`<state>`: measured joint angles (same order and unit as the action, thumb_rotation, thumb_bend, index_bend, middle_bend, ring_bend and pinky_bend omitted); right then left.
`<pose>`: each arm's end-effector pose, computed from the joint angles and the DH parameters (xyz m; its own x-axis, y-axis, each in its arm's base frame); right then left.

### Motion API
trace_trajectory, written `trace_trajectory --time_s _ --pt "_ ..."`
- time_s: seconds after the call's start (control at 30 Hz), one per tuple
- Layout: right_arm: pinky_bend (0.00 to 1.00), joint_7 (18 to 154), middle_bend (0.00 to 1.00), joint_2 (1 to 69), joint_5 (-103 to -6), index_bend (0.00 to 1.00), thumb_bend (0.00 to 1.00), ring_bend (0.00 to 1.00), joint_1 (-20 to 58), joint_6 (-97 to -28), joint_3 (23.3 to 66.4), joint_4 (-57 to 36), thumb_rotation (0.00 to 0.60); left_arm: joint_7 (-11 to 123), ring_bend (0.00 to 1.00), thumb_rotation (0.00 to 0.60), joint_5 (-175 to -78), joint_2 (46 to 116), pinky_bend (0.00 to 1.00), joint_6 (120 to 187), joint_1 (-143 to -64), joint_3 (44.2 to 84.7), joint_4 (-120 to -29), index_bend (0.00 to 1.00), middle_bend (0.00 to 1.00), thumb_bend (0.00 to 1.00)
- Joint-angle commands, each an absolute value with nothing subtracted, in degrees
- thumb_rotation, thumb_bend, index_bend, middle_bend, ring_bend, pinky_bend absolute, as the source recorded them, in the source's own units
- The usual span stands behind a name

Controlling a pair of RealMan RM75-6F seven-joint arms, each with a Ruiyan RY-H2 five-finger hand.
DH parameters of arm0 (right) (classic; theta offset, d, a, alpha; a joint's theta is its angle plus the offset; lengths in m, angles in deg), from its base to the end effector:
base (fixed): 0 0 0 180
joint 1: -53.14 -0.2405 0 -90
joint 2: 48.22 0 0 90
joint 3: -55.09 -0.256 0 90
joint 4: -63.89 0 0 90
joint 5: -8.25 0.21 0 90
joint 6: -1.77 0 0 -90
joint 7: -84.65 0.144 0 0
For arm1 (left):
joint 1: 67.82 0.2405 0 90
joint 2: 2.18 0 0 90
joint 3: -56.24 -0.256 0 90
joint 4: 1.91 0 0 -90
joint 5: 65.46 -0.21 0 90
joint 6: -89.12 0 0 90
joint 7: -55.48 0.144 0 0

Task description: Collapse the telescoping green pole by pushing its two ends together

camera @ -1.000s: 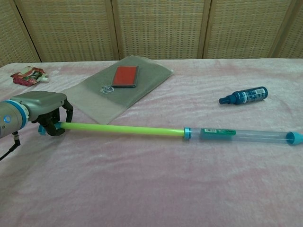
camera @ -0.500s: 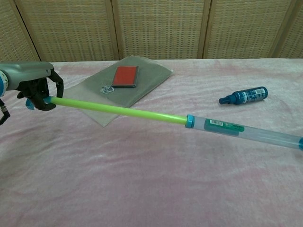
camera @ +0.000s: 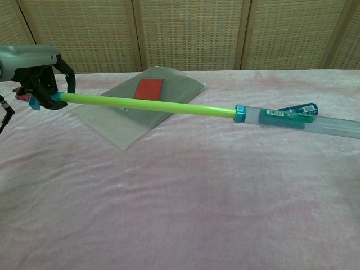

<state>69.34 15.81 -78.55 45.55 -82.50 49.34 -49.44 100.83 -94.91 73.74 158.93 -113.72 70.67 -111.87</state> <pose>-0.2181 -0.1938 0.1427 0.3038 0.0286 0.9523 -0.9457 -0.1126 0.3050 -0.1343 0.3329 0.0571 0.4709 0.3032 0.8285 0.8776 -0.0657 -0.4748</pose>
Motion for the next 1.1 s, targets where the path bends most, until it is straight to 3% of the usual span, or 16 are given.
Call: trace_trajectory --time_s 0.03,0.13,0.33,1.1 --pt "0.65 64.5 0.96 15.0 -74.9 0.26 0.27 0.93 44.9 -81.5 48.2 -53.6 0.600 100.7 0.81 0.600 -94.4 73.2 0.75 159.2 -113.9 70.8 -112.4 0.85 0.91 0.74" --pt "0.76 60.7 1.00 15.3 -70.4 0.26 0.28 0.99 43.8 -78.7 48.3 -56.6 0.600 100.5 0.81 0.600 -93.7 72.2 0.75 159.6 -114.3 71.0 -113.3 0.85 0.91 0.74" --pt "0.93 56.2 1.00 16.1 -63.5 0.26 0.29 1.00 41.6 -75.5 47.7 -58.9 0.600 100.4 0.82 0.600 -92.8 71.6 0.75 160.0 -114.8 70.8 -114.3 0.85 0.91 0.74" --pt "0.94 50.6 1.00 23.8 -55.6 0.28 0.28 1.00 38.8 -76.6 48.0 -54.5 0.600 97.5 0.82 0.600 -91.1 71.4 0.75 161.8 -116.2 71.8 -116.4 0.85 0.92 0.76"
